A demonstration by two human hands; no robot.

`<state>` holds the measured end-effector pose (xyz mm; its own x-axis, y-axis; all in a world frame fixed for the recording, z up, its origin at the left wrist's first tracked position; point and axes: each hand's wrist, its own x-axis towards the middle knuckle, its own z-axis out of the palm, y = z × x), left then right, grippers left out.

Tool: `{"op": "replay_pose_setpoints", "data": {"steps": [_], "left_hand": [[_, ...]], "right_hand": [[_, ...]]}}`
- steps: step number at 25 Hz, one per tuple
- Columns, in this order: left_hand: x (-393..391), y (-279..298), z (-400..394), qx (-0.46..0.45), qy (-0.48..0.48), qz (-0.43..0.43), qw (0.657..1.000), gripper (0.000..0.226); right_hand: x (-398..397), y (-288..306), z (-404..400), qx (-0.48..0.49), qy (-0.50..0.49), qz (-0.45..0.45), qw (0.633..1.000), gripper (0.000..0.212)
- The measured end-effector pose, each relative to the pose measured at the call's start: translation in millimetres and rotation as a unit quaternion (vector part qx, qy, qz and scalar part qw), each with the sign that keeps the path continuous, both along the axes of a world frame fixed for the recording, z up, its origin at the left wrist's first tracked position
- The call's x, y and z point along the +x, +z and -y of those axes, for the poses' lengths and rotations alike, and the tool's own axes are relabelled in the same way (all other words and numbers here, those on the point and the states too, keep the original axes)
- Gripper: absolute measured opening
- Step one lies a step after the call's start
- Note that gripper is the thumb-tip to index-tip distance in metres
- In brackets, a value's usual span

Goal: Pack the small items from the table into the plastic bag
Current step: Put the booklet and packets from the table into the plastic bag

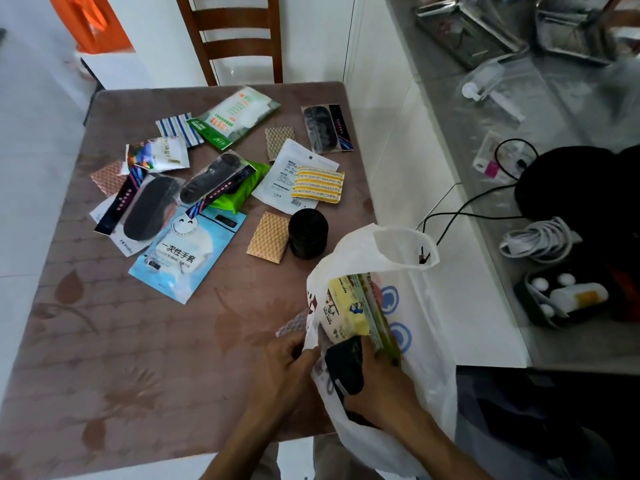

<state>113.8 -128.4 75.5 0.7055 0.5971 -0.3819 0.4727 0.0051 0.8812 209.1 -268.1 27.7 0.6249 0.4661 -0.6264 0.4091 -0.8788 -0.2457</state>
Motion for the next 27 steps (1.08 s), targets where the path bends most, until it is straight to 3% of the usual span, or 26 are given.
{"op": "replay_pose_setpoints", "data": {"steps": [5,8,12,14,16,17,19,21,23,27], "left_hand": [[-5,-10,-30,0.041,-0.037,-0.028,0.998,0.024],[1,-13,-35,0.072,-0.124,-0.059,0.988,0.032],[4,-8,-32,0.071,-0.124,-0.06,0.988,0.027],[2,4,-32,0.003,-0.133,-0.029,0.991,0.028],[-1,4,-33,-0.072,-0.062,-0.009,0.995,0.032],[-1,-7,-36,-0.081,-0.003,-0.027,0.996,0.034],[2,-44,-47,-0.007,0.048,-0.099,0.994,0.034],[6,-82,-54,0.075,-0.016,-0.18,0.981,0.044],[14,-108,-54,0.07,-0.06,-0.228,0.969,0.067],[18,-116,-61,-0.042,-0.034,-0.21,0.976,0.042]], "right_hand": [[-1,1,-13,0.115,-0.085,0.065,0.988,0.095],[-13,-4,-20,0.059,-0.052,0.086,0.993,0.093],[-6,13,-13,0.026,-0.068,0.02,0.997,0.086],[7,34,-6,0.045,-0.055,0.025,0.997,0.064],[16,58,-8,0.094,-0.047,0.076,0.992,0.034],[18,70,-14,0.133,-0.058,0.102,0.984,0.022],[20,90,-28,0.217,-0.084,0.122,0.965,0.007],[21,99,-39,0.26,-0.103,0.116,0.953,0.005],[22,96,-38,0.258,-0.108,0.101,0.955,0.005],[28,83,-16,0.228,-0.133,0.029,0.964,0.006]]}}
